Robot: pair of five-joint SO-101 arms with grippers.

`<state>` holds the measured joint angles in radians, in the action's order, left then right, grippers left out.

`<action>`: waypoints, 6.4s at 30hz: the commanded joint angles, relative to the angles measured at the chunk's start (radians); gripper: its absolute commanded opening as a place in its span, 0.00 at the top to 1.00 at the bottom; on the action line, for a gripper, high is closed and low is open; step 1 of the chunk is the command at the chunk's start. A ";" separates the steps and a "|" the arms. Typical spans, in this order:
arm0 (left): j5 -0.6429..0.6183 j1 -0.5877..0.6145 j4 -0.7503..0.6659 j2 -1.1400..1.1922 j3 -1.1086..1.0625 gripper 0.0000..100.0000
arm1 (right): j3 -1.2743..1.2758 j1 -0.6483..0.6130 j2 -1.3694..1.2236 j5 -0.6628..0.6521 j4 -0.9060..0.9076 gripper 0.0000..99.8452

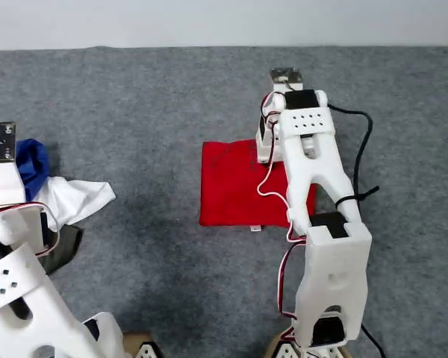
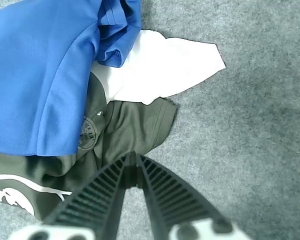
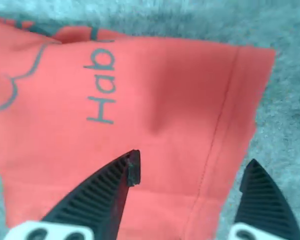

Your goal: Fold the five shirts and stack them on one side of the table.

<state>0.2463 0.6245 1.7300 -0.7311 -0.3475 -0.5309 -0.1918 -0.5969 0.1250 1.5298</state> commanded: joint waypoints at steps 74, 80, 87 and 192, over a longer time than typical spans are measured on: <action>0.009 0.002 0.023 -0.015 0.027 0.99 | -0.236 0.245 -0.206 -1.274 -0.328 0.96; 0.009 0.002 0.023 -0.015 0.027 0.99 | -0.238 0.245 -0.171 -1.123 -0.352 0.84; 0.009 0.002 0.023 -0.015 0.027 0.99 | -0.238 0.239 -0.087 -0.890 -0.352 0.84; 0.011 -0.002 0.023 -0.009 -0.012 0.99 | -0.183 0.283 -0.334 0.094 0.030 0.99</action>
<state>0.2493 0.6245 1.7315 -0.7311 -0.3613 -0.7196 0.0798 -0.9083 0.2969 1.5512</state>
